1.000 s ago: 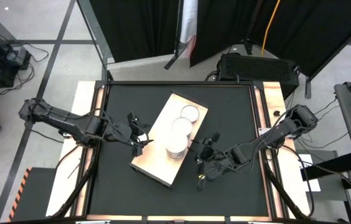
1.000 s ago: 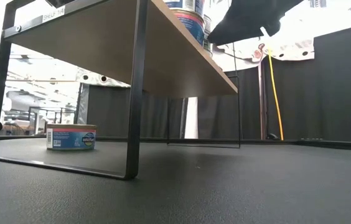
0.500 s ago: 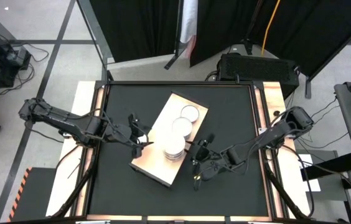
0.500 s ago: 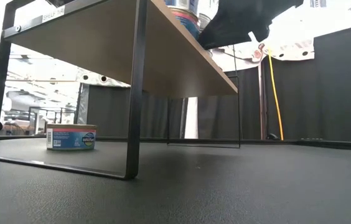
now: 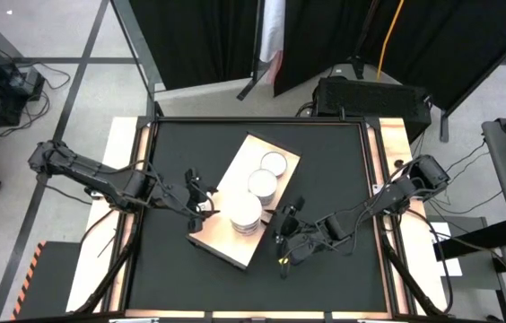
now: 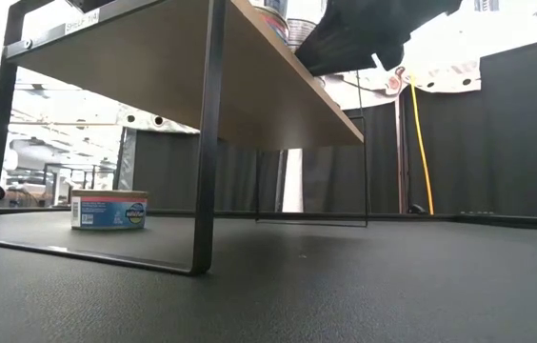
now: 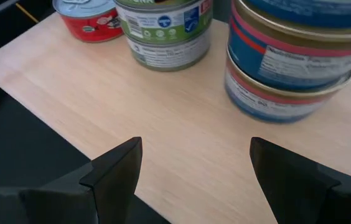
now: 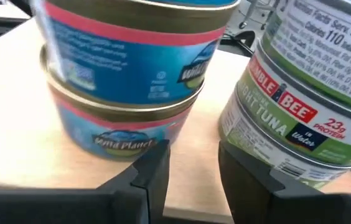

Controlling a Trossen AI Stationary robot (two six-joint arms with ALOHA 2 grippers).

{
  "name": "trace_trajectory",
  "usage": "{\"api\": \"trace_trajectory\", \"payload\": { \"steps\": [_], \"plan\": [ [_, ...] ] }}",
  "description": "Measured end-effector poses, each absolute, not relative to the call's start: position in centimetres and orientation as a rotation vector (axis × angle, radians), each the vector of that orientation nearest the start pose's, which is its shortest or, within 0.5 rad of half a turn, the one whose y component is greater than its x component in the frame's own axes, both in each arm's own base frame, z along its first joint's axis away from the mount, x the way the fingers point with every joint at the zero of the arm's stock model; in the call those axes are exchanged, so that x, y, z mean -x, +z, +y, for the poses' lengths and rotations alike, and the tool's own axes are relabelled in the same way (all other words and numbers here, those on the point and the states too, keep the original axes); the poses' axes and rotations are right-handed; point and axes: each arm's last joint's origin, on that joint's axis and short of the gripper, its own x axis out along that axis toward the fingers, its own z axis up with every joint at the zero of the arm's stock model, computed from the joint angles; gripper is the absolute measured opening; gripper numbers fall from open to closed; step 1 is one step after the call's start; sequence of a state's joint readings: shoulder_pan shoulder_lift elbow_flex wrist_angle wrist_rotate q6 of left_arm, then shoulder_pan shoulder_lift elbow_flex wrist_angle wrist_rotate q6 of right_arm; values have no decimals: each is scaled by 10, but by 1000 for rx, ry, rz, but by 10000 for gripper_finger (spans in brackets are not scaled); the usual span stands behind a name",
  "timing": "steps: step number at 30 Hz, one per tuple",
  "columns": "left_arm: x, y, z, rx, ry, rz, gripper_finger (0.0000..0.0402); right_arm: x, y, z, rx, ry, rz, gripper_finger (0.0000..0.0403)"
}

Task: Stack canned seafood by type on shelf
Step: Adjust the stacked tuna cans on the shelf

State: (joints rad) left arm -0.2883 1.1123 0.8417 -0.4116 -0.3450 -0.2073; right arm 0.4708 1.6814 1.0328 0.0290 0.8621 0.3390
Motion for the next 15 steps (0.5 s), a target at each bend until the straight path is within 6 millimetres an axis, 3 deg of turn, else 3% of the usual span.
{"api": "trace_trajectory", "payload": {
  "steps": [7, 15],
  "plan": [
    [-216, 267, -52, -50, 199, 713, 299, -305, 231, 143, 132, -442, 444, 132],
    [-211, 267, -39, -95, 296, 740, 299, -273, 250, 115, 317, -642, 533, 132]
  ]
}}
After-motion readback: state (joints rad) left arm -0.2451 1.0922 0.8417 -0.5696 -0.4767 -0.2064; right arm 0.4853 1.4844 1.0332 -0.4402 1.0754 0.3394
